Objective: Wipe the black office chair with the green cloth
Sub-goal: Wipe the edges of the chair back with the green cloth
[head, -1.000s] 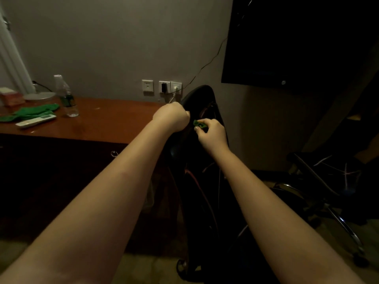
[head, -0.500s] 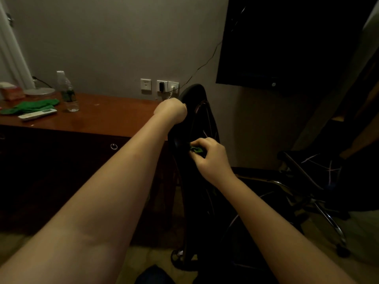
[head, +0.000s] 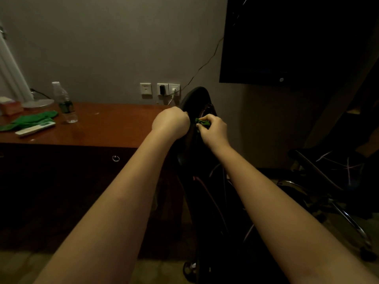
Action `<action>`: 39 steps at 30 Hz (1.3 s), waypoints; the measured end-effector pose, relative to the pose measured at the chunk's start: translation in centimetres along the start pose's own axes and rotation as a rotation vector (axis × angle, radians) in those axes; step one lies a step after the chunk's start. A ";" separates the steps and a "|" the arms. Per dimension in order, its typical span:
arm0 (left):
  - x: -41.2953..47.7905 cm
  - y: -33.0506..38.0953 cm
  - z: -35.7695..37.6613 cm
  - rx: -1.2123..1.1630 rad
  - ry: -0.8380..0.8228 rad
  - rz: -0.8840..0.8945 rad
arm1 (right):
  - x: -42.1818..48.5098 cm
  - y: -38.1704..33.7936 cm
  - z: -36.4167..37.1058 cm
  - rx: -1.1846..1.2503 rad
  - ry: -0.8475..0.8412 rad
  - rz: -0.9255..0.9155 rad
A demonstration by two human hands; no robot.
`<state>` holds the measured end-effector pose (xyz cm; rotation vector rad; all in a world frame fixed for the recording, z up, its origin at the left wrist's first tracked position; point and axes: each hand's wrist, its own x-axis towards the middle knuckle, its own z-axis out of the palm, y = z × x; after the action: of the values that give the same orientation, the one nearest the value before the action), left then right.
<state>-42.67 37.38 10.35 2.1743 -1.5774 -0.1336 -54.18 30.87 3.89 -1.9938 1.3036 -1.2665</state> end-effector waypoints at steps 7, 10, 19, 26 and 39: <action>1.2 -0.7 0.5 -0.050 0.023 -0.013 | 3.1 0.7 1.3 -0.020 0.104 0.060; 1.3 -0.9 0.5 -0.089 0.026 -0.008 | 2.8 0.4 1.3 -0.040 0.083 0.079; 0.4 -0.2 0.1 -0.121 0.048 -0.033 | -5.0 -1.0 -1.7 -0.013 -0.064 -0.080; -1.9 0.6 -0.6 -0.131 0.047 -0.068 | -12.1 -1.8 -4.1 0.051 -0.121 -0.157; -2.7 1.0 -0.7 -0.079 0.028 -0.080 | -6.9 -1.1 -2.9 0.040 -0.037 -0.103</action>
<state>-44.25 39.77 10.89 2.1690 -1.4465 -0.1868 -57.11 37.82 3.04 -2.0692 1.1628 -1.2852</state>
